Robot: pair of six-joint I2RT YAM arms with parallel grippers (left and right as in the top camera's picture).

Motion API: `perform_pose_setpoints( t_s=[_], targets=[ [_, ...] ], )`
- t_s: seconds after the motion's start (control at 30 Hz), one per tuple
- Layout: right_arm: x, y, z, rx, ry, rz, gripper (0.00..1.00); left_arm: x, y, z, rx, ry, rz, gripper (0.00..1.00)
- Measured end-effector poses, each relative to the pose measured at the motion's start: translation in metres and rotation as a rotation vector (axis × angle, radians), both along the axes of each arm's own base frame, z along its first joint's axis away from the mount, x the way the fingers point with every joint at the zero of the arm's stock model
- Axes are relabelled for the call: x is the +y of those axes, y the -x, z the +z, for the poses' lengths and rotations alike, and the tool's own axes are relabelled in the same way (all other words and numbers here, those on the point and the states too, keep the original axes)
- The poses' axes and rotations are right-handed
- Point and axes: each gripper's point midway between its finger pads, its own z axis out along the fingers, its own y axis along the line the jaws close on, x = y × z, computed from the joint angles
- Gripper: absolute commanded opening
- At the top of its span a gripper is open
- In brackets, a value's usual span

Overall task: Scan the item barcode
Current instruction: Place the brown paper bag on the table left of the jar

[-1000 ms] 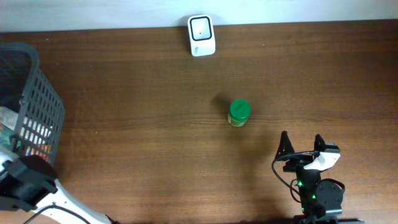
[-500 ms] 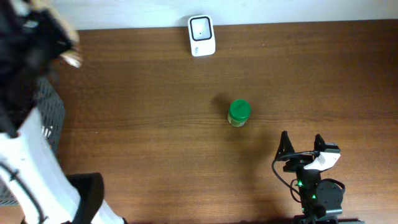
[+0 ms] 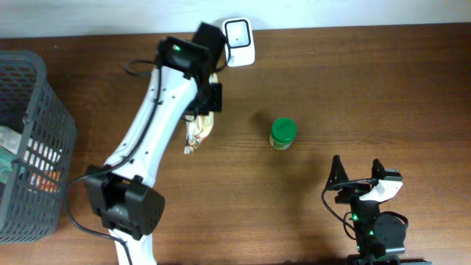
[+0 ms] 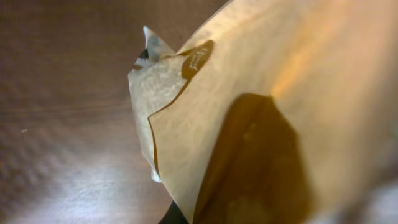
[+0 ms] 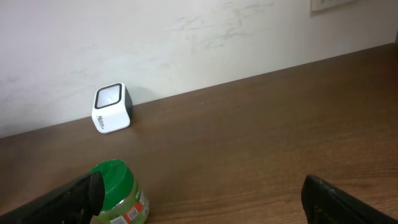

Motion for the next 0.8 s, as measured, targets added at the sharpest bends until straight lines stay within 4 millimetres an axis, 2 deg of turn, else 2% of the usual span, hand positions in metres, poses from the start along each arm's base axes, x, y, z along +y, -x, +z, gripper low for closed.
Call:
perform_pose_setpoints(
  t_s=[0.1, 0.2, 0.23, 0.27, 0.3, 0.37, 0.47, 0.53, 0.57, 0.6, 0.63, 0.67, 0.7, 0.73, 0.77, 0.8],
  targets=[
    [0.0, 0.0, 0.0, 0.0, 0.001, 0.0, 0.98, -0.006, 0.015, -0.038, 0.078, -0.03, -0.028, 0.0],
    [0.0, 0.0, 0.0, 0.0, 0.001, 0.0, 0.98, -0.007, 0.023, -0.062, 0.11, -0.05, -0.036, 0.0],
    [0.0, 0.0, 0.0, 0.0, 0.0, 0.0, 0.98, -0.004, 0.024, -0.068, 0.114, -0.065, -0.028, 0.07],
    [0.0, 0.0, 0.0, 0.0, 0.001, 0.0, 0.98, -0.001, 0.025, -0.073, 0.116, -0.078, -0.021, 0.36],
    [0.0, 0.0, 0.0, 0.0, 0.0, 0.0, 0.98, 0.001, 0.024, -0.076, 0.11, -0.089, -0.009, 0.58],
    [0.0, 0.0, 0.0, 0.0, 0.0, 0.0, 0.98, -0.001, 0.02, -0.076, 0.092, -0.082, -0.005, 0.68],
    [0.0, 0.0, 0.0, 0.0, 0.0, 0.0, 0.98, -0.015, 0.015, -0.076, 0.078, -0.007, -0.011, 0.75],
    [0.0, 0.0, 0.0, 0.0, 0.0, 0.0, 0.98, -0.022, 0.011, -0.068, 0.069, 0.026, -0.023, 0.92],
    [0.0, 0.0, 0.0, 0.0, 0.0, 0.0, 0.98, -0.028, 0.003, -0.053, 0.03, 0.054, -0.038, 1.0],
    [0.0, 0.0, 0.0, 0.0, 0.0, 0.0, 0.98, -0.037, -0.014, -0.02, -0.057, 0.102, -0.05, 1.0],
    [0.0, 0.0, 0.0, 0.0, 0.0, 0.0, 0.98, -0.038, -0.017, -0.009, -0.085, 0.114, -0.055, 0.99],
    [0.0, 0.0, 0.0, 0.0, 0.0, 0.0, 0.98, -0.036, -0.024, 0.019, -0.133, 0.139, -0.06, 0.99],
    [0.0, 0.0, 0.0, 0.0, 0.0, 0.0, 0.98, -0.027, -0.039, 0.062, -0.24, 0.18, -0.04, 1.0],
    [0.0, 0.0, 0.0, 0.0, 0.0, 0.0, 0.98, -0.003, -0.044, 0.101, -0.325, 0.2, 0.001, 1.0],
    [0.0, 0.0, 0.0, 0.0, 0.0, 0.0, 0.98, 0.021, -0.045, 0.129, -0.385, 0.203, 0.045, 1.0],
    [0.0, 0.0, 0.0, 0.0, 0.001, 0.0, 0.98, 0.039, -0.045, 0.147, -0.431, 0.206, 0.08, 1.0]
  ],
)
